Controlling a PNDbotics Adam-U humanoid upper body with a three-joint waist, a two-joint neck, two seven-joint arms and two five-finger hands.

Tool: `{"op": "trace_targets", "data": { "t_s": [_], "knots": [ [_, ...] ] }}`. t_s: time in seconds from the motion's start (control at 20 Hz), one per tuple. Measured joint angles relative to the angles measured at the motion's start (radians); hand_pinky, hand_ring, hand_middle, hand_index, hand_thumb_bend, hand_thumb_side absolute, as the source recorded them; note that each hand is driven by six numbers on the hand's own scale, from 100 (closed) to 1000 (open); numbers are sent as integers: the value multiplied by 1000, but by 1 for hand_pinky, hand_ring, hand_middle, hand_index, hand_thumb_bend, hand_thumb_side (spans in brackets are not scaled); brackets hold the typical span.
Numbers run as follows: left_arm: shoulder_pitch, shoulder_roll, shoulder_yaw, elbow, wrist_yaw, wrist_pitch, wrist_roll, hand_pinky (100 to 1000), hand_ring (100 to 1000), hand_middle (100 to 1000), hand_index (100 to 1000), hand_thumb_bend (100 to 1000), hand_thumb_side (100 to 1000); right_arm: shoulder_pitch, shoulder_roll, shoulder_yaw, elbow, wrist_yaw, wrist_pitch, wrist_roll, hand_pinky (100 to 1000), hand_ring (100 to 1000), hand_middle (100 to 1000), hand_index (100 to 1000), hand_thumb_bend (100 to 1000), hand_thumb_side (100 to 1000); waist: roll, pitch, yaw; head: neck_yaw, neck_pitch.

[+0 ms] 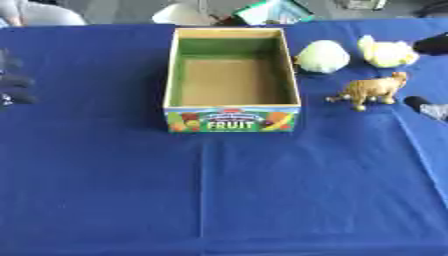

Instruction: Pick up objects on the table and place them in the box.

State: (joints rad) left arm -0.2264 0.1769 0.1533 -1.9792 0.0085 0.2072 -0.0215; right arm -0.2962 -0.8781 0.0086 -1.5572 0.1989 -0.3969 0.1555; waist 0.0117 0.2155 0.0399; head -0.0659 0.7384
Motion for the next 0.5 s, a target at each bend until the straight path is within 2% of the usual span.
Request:
{"op": "trace_targets", "data": {
  "t_s": [0.5],
  "knots": [
    [0, 0, -3, 0, 0, 2, -7, 539, 625, 658, 775, 333, 602, -124, -9, 59, 162, 85, -44, 65, 823, 829, 788, 874, 423, 100, 5, -6, 9, -10, 1]
  ]
}}
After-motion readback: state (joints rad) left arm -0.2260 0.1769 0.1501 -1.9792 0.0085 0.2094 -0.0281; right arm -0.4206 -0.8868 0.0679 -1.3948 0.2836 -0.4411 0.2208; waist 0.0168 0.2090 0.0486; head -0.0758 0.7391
